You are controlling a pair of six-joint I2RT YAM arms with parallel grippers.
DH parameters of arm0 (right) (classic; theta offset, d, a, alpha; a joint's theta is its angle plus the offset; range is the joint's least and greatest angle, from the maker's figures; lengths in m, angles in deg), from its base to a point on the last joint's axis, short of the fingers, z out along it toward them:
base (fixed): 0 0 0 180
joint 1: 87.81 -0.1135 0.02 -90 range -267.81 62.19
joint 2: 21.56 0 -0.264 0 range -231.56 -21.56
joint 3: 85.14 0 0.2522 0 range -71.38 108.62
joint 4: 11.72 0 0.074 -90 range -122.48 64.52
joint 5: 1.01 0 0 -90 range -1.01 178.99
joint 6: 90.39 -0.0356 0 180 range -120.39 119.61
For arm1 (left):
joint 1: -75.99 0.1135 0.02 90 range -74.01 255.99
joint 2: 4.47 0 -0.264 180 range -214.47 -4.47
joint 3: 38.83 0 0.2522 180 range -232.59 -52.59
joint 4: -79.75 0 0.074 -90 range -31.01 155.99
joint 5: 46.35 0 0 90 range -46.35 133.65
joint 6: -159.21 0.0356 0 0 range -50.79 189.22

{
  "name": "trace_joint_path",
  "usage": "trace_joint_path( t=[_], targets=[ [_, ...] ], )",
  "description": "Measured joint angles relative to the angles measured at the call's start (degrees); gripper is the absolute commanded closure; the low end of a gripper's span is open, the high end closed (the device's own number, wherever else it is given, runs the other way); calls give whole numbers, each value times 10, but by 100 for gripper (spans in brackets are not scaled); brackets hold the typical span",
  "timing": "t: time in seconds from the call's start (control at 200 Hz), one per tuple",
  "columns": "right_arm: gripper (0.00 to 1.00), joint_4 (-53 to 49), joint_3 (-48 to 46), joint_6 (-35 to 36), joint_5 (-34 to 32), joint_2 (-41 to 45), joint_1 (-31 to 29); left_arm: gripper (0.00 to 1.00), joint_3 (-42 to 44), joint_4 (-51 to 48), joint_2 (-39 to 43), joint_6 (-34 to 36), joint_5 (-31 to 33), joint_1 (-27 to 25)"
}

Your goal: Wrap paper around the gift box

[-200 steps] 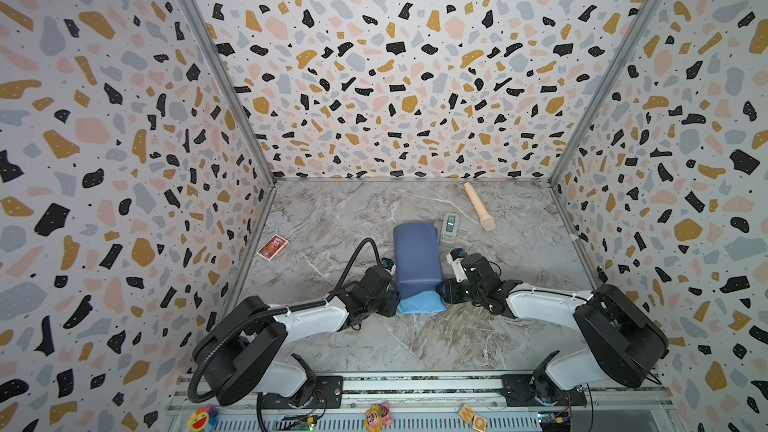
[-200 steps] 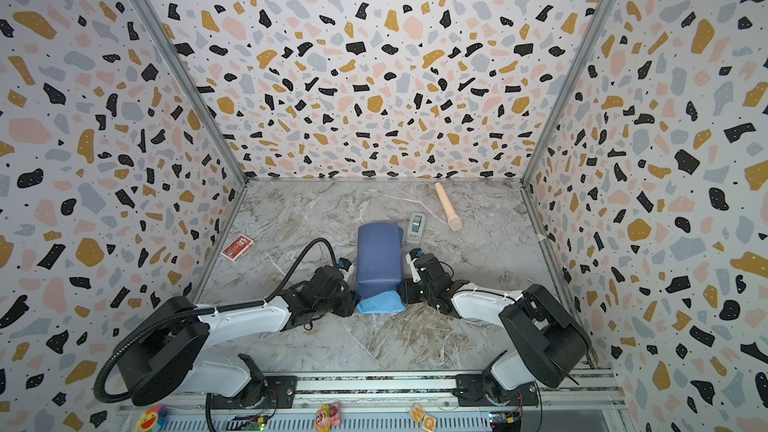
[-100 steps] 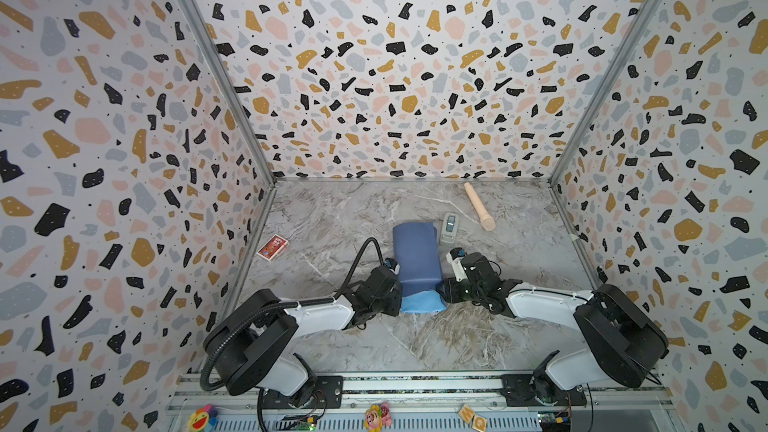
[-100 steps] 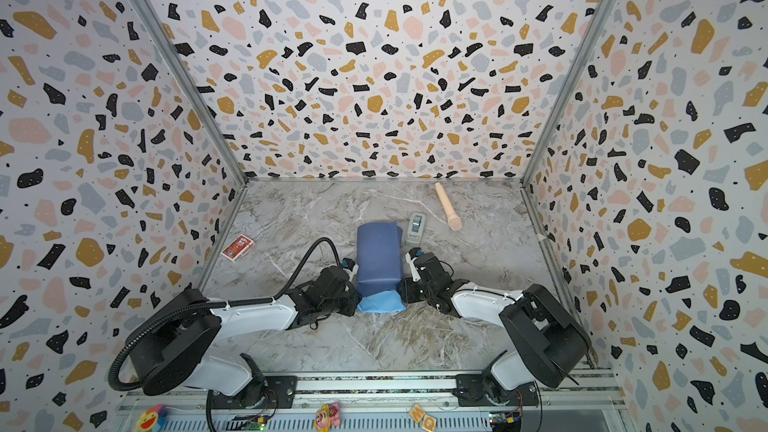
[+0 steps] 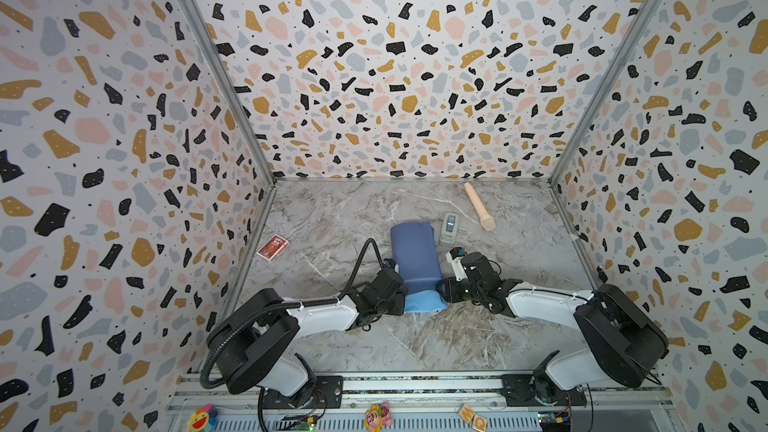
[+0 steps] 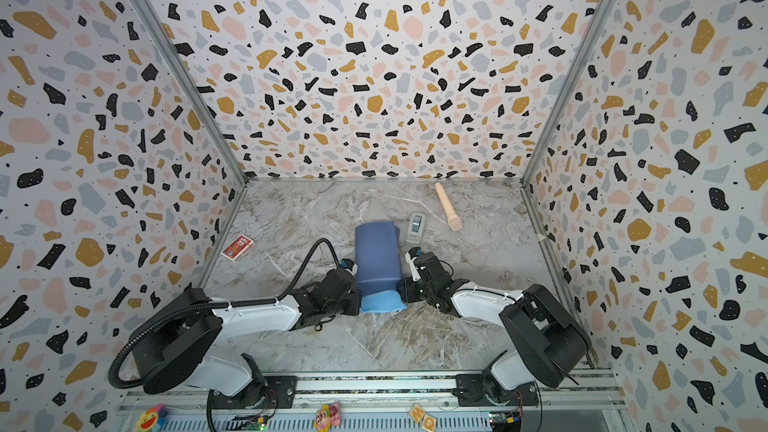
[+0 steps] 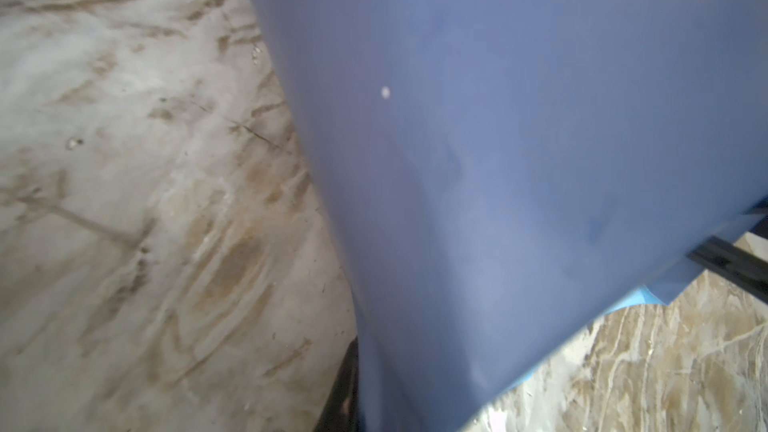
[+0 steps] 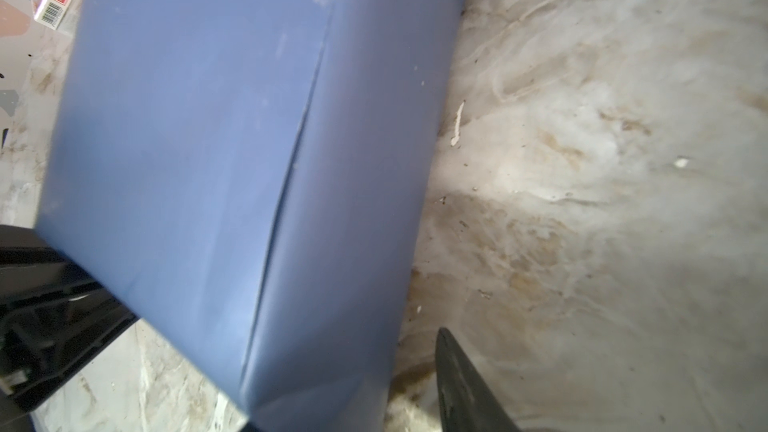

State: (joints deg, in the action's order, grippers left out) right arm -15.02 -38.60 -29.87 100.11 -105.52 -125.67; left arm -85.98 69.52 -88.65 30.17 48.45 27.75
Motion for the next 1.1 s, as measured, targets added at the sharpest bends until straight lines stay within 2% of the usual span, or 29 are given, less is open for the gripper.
trace_joint_path(
  t=[0.16, 0.411, 0.571, 0.856, 0.961, 1.096],
  targets=[
    [55, 0, 0, 0, 3, 0, 0, 65, -7, -18, 3, -10, -6, -1],
    [55, 2, 0, 1, 13, 0, 5, 47, 26, -13, 60, 18, -80, -1],
    [55, 3, 0, 0, 13, 0, 5, 49, 38, -7, 80, 58, -111, 5],
    [55, 3, 0, 0, 13, 0, 5, 65, 49, 21, 83, 78, -134, 9],
    [55, 3, 0, 0, 13, 0, 5, 66, 49, 22, 73, 78, -134, 9],
    [55, 3, 0, 0, 13, 0, 5, 61, 53, 31, 64, 75, -141, 9]
  ],
)
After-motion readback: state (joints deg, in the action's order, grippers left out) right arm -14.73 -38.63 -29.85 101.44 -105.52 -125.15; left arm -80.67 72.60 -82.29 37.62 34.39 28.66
